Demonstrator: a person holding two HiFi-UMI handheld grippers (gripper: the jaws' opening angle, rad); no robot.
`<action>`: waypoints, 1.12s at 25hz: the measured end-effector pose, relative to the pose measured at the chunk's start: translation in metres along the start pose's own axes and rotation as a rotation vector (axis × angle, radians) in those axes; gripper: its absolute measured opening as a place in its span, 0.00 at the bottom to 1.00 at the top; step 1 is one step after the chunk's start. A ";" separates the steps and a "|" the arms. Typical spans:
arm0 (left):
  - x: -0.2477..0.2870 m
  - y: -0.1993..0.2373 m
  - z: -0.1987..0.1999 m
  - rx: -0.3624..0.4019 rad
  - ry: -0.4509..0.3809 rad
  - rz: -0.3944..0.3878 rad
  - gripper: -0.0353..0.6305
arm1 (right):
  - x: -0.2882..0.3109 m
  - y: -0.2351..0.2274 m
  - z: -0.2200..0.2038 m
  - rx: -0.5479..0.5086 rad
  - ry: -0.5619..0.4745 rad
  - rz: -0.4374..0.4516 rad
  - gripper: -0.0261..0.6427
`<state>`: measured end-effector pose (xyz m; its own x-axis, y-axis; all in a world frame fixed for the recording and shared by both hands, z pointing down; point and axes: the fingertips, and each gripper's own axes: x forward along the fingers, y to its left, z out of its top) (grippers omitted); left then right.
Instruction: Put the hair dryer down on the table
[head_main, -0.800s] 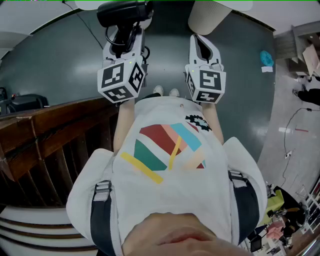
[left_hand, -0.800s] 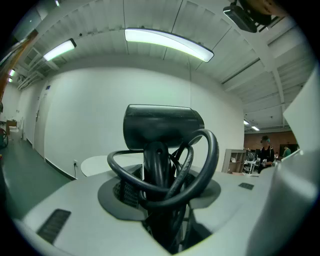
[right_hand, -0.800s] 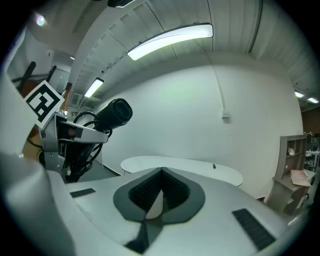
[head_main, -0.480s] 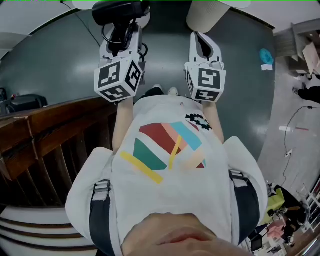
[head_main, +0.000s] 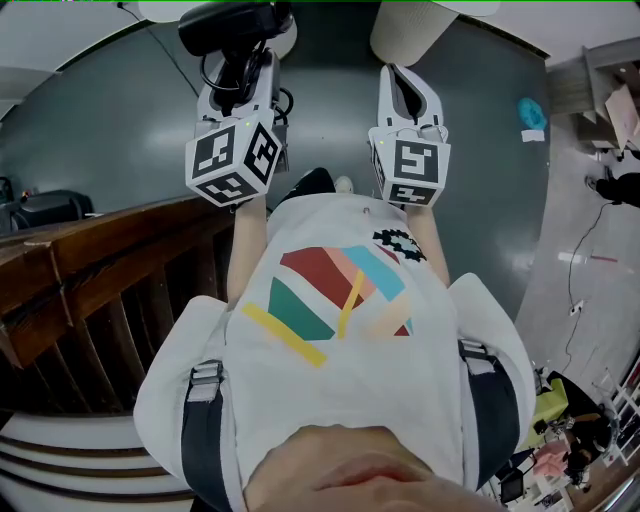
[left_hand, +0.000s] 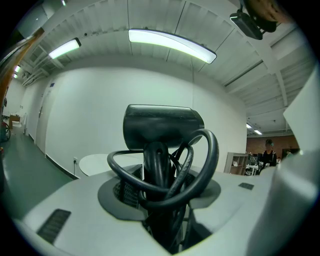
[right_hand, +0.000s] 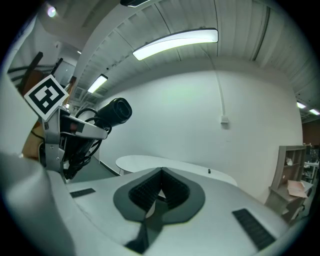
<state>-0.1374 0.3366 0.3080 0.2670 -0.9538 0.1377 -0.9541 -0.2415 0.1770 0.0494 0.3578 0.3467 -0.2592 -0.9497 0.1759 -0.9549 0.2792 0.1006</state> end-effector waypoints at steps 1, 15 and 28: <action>0.002 0.000 -0.001 -0.002 0.002 0.002 0.38 | 0.001 -0.001 0.000 0.006 -0.004 0.006 0.06; 0.016 -0.001 0.000 -0.019 -0.006 0.003 0.38 | 0.009 -0.012 -0.001 0.006 -0.010 0.017 0.06; 0.062 -0.016 0.018 -0.015 -0.067 -0.050 0.38 | 0.028 -0.055 0.015 -0.007 -0.059 -0.053 0.06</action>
<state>-0.1085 0.2783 0.2960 0.3041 -0.9506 0.0627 -0.9376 -0.2870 0.1962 0.0922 0.3140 0.3315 -0.2161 -0.9699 0.1120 -0.9667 0.2287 0.1150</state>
